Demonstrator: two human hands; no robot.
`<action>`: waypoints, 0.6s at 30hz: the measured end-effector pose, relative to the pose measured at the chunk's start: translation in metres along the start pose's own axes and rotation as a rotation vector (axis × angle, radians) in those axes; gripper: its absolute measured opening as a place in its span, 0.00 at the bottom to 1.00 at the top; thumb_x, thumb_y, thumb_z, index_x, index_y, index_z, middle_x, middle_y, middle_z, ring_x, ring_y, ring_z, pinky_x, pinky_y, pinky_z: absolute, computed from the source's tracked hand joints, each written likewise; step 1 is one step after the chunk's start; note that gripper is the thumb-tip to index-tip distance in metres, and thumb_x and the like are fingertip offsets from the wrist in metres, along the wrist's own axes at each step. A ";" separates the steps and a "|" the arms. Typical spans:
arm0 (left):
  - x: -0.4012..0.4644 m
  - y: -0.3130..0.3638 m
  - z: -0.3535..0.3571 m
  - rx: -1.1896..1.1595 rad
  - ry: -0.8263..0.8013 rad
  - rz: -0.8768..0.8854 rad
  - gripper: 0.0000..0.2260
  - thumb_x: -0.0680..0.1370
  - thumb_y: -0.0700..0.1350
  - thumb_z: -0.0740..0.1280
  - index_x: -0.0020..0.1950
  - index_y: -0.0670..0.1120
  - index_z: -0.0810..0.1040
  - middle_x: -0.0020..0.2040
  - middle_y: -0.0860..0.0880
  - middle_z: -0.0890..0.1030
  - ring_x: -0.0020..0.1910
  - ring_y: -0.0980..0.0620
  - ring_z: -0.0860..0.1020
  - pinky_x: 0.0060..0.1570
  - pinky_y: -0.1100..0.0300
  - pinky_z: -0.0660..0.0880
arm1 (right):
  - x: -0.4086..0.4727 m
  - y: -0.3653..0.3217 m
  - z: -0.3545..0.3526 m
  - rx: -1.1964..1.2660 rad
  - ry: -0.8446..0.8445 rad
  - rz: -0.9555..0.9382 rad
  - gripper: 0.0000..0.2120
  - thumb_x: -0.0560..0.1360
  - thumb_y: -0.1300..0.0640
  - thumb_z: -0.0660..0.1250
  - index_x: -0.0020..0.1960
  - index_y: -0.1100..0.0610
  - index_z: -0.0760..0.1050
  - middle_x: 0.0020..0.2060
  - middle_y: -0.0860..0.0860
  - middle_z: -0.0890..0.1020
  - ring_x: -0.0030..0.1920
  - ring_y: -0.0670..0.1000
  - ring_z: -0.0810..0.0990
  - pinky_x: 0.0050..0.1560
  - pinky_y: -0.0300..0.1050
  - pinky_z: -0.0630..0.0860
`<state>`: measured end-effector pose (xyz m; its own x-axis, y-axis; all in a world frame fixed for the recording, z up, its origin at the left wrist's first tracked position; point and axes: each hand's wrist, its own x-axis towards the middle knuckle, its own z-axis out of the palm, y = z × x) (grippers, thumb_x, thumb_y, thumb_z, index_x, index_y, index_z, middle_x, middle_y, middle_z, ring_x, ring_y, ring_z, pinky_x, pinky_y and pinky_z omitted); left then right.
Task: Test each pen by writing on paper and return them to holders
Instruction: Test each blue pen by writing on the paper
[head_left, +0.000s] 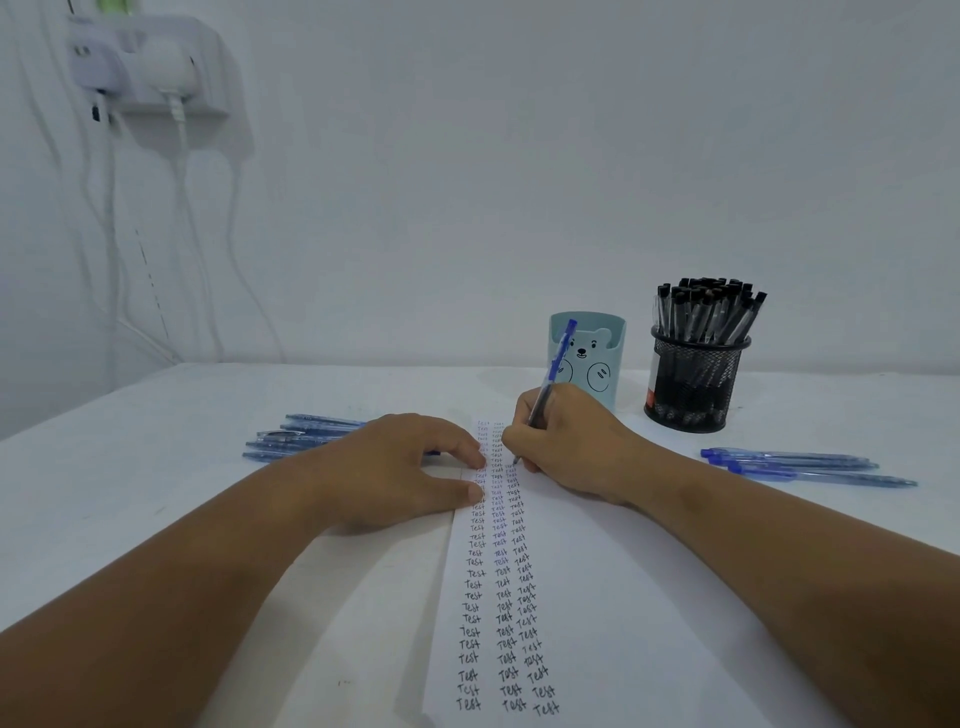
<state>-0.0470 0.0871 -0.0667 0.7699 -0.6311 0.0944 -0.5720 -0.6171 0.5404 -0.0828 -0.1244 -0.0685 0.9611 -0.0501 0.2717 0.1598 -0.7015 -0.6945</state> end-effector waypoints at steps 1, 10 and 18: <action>0.000 0.000 0.000 -0.003 0.000 -0.001 0.12 0.74 0.58 0.75 0.56 0.63 0.82 0.63 0.69 0.77 0.65 0.67 0.72 0.73 0.60 0.66 | 0.000 0.000 0.000 0.001 0.001 -0.002 0.08 0.72 0.57 0.68 0.34 0.56 0.77 0.27 0.48 0.79 0.29 0.44 0.73 0.36 0.42 0.74; 0.000 0.000 0.000 -0.017 0.002 -0.009 0.11 0.73 0.57 0.75 0.56 0.63 0.82 0.62 0.69 0.77 0.65 0.67 0.72 0.73 0.59 0.66 | 0.000 -0.001 0.002 -0.029 0.020 -0.046 0.11 0.72 0.57 0.68 0.33 0.55 0.72 0.28 0.49 0.76 0.32 0.46 0.72 0.36 0.41 0.72; -0.001 0.000 -0.001 0.013 0.002 -0.013 0.12 0.74 0.58 0.75 0.57 0.63 0.82 0.63 0.69 0.76 0.66 0.68 0.71 0.72 0.63 0.65 | -0.005 -0.002 -0.008 0.500 0.151 0.030 0.19 0.81 0.54 0.61 0.34 0.60 0.75 0.28 0.54 0.75 0.27 0.48 0.71 0.29 0.39 0.68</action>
<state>-0.0474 0.0880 -0.0664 0.7781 -0.6217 0.0894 -0.5654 -0.6314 0.5307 -0.0902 -0.1283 -0.0629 0.9294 -0.1929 0.3146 0.2567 -0.2747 -0.9266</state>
